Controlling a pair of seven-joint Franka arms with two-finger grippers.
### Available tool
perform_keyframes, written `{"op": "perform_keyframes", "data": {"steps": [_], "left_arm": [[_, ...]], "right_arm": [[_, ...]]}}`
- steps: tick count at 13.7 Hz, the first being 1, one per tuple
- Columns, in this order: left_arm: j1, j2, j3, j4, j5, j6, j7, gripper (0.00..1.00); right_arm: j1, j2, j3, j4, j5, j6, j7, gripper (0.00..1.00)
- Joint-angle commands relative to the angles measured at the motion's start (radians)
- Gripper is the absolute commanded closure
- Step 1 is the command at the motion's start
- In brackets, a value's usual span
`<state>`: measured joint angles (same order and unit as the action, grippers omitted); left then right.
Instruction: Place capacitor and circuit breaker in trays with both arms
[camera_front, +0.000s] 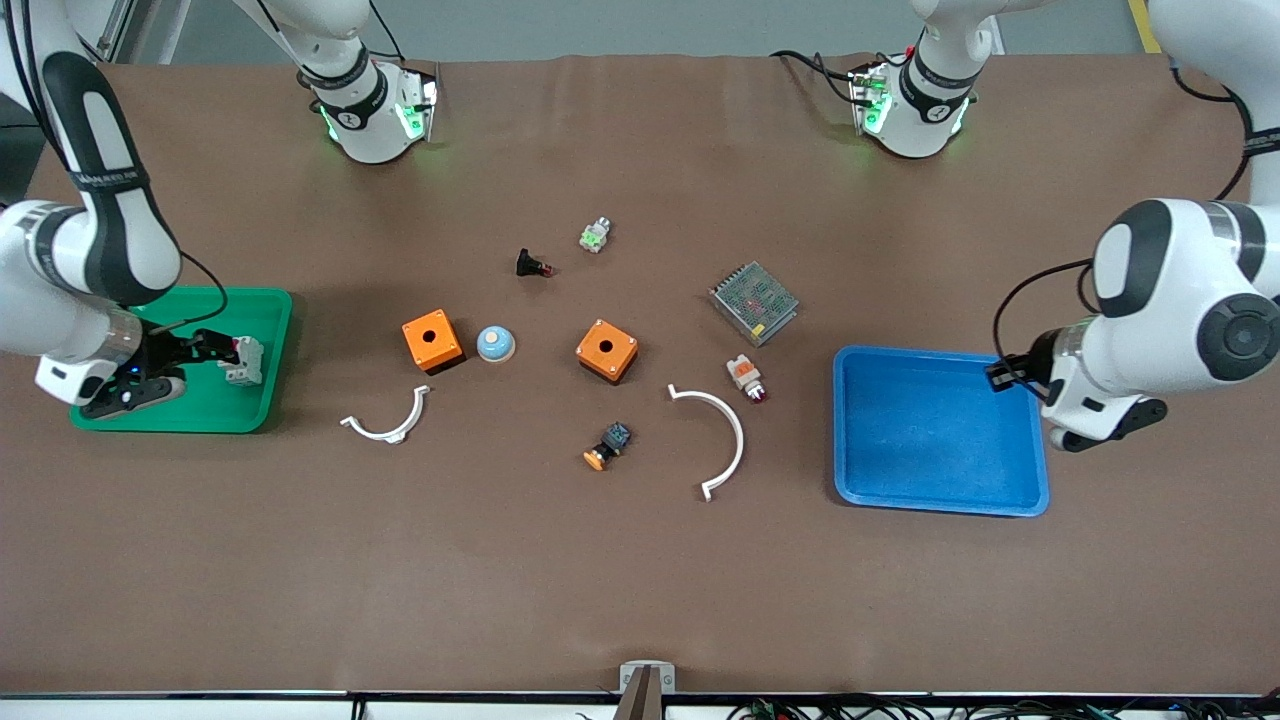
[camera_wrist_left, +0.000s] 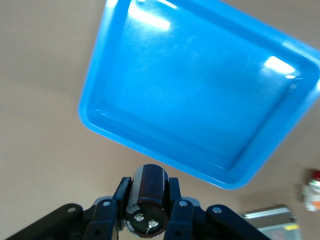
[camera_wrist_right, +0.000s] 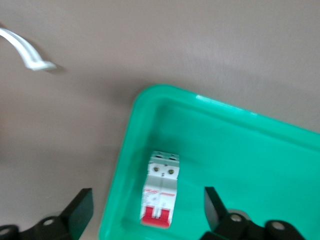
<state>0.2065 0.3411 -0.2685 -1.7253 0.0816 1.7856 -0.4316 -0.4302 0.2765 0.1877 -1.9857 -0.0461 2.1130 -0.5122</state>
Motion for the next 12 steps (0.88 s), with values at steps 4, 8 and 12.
{"op": "perform_keyframes", "data": {"steps": [4, 8, 12], "left_arm": [[0.037, -0.024, -0.02, -0.158, 0.023, 0.15, 0.016, 1.0], [0.03, 0.086, -0.018, -0.178, 0.026, 0.325, 0.013, 1.0], [0.014, 0.197, -0.017, -0.157, 0.078, 0.426, -0.004, 0.97]], "right_arm": [[0.142, -0.037, 0.002, 0.45, 0.054, -0.523, 0.266, 0.0], [0.192, -0.085, 0.006, 0.568, 0.101, -0.609, 0.444, 0.0], [0.315, -0.086, -0.001, 0.715, 0.091, -0.747, 0.63, 0.0]]}}
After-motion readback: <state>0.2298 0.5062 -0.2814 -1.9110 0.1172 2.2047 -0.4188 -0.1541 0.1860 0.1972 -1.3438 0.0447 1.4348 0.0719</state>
